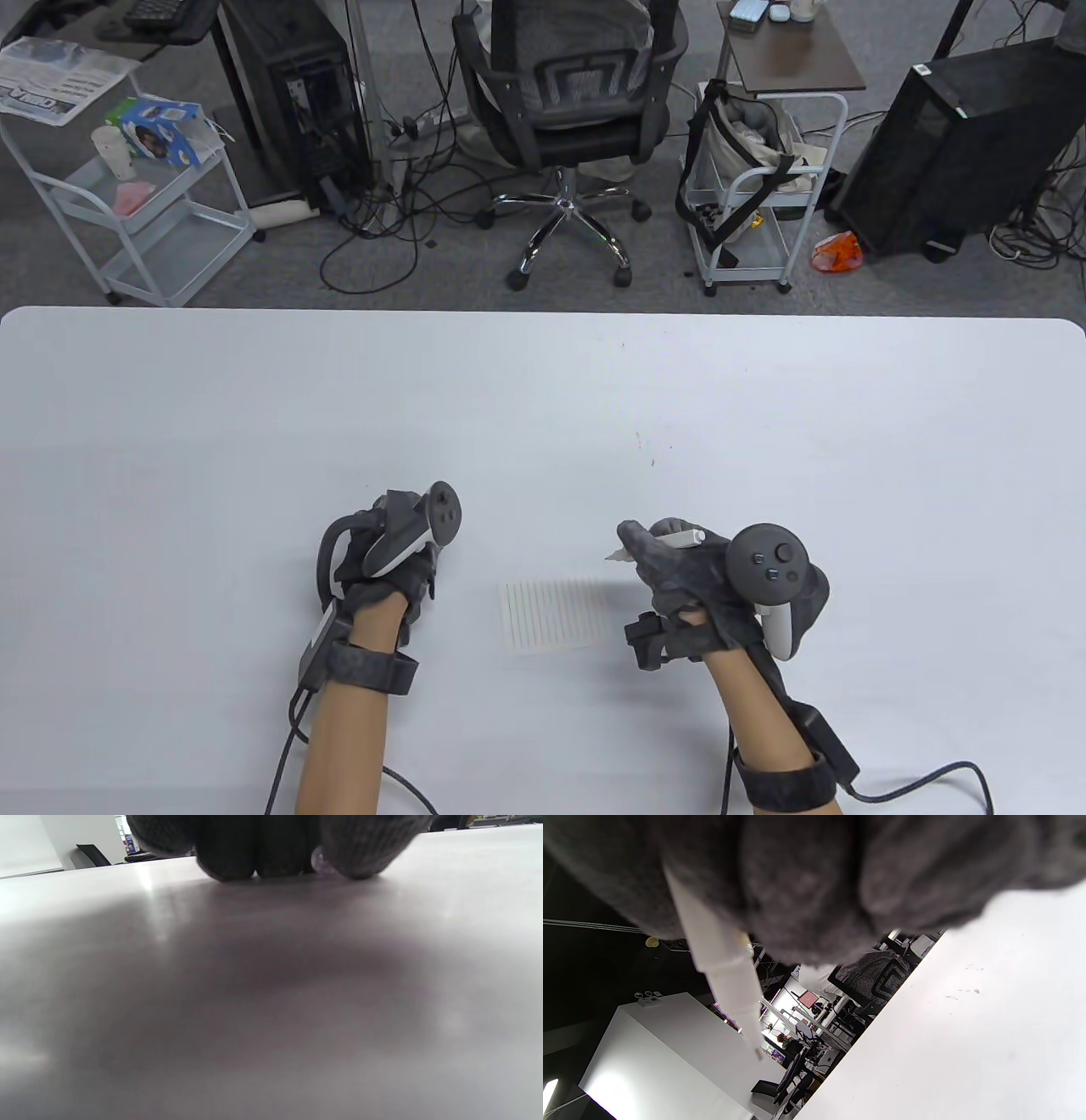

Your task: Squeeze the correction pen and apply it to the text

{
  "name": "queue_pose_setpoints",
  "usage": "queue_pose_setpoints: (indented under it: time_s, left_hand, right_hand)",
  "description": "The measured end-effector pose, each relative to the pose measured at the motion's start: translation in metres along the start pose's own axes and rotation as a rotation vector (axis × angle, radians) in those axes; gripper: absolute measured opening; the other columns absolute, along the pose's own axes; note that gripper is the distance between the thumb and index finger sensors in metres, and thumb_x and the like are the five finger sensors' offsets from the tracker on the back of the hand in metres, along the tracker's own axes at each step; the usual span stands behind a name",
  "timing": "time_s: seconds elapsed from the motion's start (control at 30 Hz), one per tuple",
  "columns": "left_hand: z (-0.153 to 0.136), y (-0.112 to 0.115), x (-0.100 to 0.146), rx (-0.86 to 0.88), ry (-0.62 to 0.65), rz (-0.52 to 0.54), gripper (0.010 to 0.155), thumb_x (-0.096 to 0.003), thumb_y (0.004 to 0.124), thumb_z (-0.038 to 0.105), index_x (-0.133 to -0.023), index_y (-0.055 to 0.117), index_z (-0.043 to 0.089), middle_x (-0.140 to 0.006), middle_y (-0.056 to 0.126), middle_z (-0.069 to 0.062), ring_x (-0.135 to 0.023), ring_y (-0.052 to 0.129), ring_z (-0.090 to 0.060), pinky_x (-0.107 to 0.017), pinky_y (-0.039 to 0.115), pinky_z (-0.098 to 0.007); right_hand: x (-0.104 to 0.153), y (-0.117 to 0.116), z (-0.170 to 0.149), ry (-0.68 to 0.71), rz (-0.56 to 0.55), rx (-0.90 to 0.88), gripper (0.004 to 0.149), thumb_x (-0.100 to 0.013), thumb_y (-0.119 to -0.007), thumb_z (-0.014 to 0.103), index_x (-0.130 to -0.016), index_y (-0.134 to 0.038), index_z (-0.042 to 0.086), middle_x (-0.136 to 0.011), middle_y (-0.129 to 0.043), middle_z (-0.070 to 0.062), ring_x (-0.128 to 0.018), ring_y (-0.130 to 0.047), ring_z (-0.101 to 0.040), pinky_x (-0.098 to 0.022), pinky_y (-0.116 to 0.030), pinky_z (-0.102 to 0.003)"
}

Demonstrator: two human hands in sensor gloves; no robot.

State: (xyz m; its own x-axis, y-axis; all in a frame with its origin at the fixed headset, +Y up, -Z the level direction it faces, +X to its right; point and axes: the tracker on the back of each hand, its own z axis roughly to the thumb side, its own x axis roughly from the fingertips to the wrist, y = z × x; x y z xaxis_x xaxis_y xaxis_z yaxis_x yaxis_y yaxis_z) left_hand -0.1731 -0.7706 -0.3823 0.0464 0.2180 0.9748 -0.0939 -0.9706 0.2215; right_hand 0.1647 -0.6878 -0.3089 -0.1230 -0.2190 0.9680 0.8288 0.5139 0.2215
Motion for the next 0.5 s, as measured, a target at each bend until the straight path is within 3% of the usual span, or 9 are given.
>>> queue_pose_setpoints:
  time_s: [0.13, 0.2, 0.27, 0.5]
  left_hand:
    - [0.01, 0.001, 0.005, -0.125, 0.05, 0.0, 0.048, -0.0454, 0.071, 0.047, -0.09, 0.066, 0.03, -0.089, 0.078, 0.003, -0.08, 0.085, -0.024, -0.065, 0.071, -0.046]
    - [0.014, -0.002, 0.014, -0.152, 0.087, 0.068, 0.048, -0.0421, 0.071, 0.049, -0.086, 0.072, 0.028, -0.082, 0.086, 0.003, -0.071, 0.092, -0.023, -0.059, 0.077, -0.045]
    - [0.016, -0.008, 0.023, -0.138, 0.115, 0.159, 0.049, -0.0376, 0.073, 0.05, -0.08, 0.077, 0.026, -0.073, 0.092, 0.002, -0.06, 0.097, -0.023, -0.052, 0.081, -0.044]
    - [0.026, -0.04, 0.068, -0.045, 0.229, 0.264, 0.051, -0.0364, 0.071, 0.052, -0.079, 0.077, 0.023, -0.068, 0.093, 0.002, -0.054, 0.099, -0.021, -0.045, 0.085, -0.043]
  right_hand:
    - [0.0, 0.0, 0.0, 0.0, 0.005, -0.002, 0.038, -0.038, -0.086, 0.055, -0.038, -0.094, 0.018, -0.023, -0.103, -0.003, -0.012, -0.097, -0.024, -0.029, -0.087, -0.044]
    - [0.0, -0.001, 0.0, 0.002, 0.009, -0.011, 0.038, -0.038, -0.086, 0.055, -0.038, -0.094, 0.018, -0.023, -0.103, -0.003, -0.012, -0.097, -0.024, -0.029, -0.087, -0.044]
    - [0.0, -0.001, 0.001, 0.006, 0.01, -0.013, 0.038, -0.038, -0.086, 0.056, -0.038, -0.094, 0.018, -0.023, -0.103, -0.003, -0.012, -0.097, -0.024, -0.029, -0.087, -0.044]
    - [0.003, 0.001, 0.003, 0.022, 0.008, -0.024, 0.038, -0.038, -0.086, 0.056, -0.038, -0.094, 0.018, -0.024, -0.103, -0.003, -0.012, -0.097, -0.024, -0.029, -0.087, -0.044]
